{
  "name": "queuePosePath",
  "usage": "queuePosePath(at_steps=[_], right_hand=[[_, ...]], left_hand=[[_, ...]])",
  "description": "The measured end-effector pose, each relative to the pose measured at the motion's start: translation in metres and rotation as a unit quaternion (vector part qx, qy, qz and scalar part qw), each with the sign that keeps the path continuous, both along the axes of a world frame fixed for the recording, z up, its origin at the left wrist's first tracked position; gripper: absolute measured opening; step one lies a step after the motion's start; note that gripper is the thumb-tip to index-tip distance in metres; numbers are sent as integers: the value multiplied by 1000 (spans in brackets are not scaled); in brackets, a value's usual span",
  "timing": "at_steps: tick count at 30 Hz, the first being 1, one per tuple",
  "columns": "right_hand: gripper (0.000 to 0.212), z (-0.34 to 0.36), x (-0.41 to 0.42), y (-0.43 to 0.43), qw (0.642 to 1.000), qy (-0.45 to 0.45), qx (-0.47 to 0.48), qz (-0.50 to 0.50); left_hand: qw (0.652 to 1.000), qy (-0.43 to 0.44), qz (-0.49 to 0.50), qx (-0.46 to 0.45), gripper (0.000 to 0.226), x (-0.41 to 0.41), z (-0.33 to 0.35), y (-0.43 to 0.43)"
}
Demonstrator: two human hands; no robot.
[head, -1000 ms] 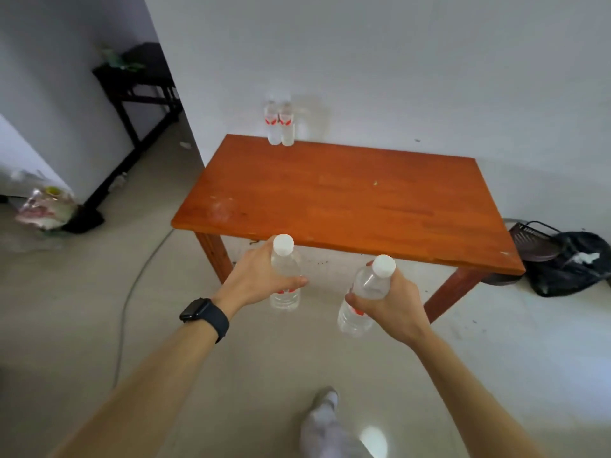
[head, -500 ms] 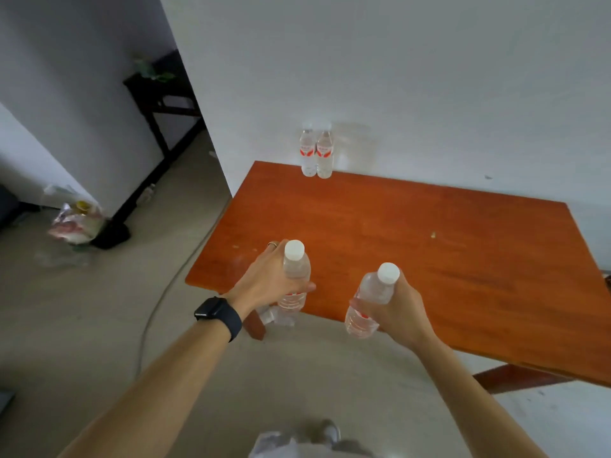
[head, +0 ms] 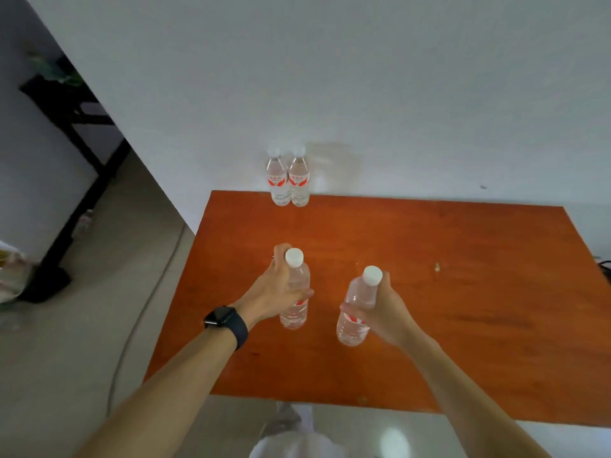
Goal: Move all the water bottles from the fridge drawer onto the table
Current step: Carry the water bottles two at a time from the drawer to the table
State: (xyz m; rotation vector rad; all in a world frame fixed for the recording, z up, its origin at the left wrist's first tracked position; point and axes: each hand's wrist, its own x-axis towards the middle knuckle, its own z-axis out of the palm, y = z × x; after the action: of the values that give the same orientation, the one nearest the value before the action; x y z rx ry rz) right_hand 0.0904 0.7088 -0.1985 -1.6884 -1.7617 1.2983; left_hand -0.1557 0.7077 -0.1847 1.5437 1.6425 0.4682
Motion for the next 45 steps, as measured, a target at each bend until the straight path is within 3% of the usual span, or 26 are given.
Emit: queuePosePath(at_steps=[5, 11, 15, 17, 22, 27, 30, 34, 38, 42, 45], right_hand=[[60, -14, -20, 52, 1000, -18, -23, 8], [35, -27, -25, 111, 999, -32, -20, -9], [65, -36, -23, 151, 998, -27, -15, -50], [70, -38, -23, 171, 997, -21, -2, -70], [69, -36, -22, 235, 994, -20, 56, -86], [78, -28, -35, 299, 993, 3, 91, -70], [72, -26, -46, 330, 994, 24, 96, -56], [68, -34, -59, 351, 994, 33, 96, -42], [82, -40, -63, 360, 995, 45, 84, -44], [90, -54, -58, 359, 996, -2, 72, -43], [92, -72, -51, 354, 999, -24, 11, -28]], left_hand=[[994, 68, -71, 35, 75, -11, 0, 76], [986, 100, -111, 69, 62, -13, 2, 148], [986, 111, -85, 95, 64, -8, 6, 187], [980, 136, -92, 116, 62, -2, 8, 206], [942, 231, -102, 222, 54, 8, 9, 255], [873, 349, -100, 326, 59, 4, -6, 308], [853, 375, -98, 350, 63, 7, -9, 333], [855, 388, -98, 330, 67, 4, -17, 348], [862, 403, -109, 290, 62, -6, -27, 357], [901, 339, -136, 233, 50, -9, -12, 367], [915, 318, -149, 199, 50, -16, -3, 370]])
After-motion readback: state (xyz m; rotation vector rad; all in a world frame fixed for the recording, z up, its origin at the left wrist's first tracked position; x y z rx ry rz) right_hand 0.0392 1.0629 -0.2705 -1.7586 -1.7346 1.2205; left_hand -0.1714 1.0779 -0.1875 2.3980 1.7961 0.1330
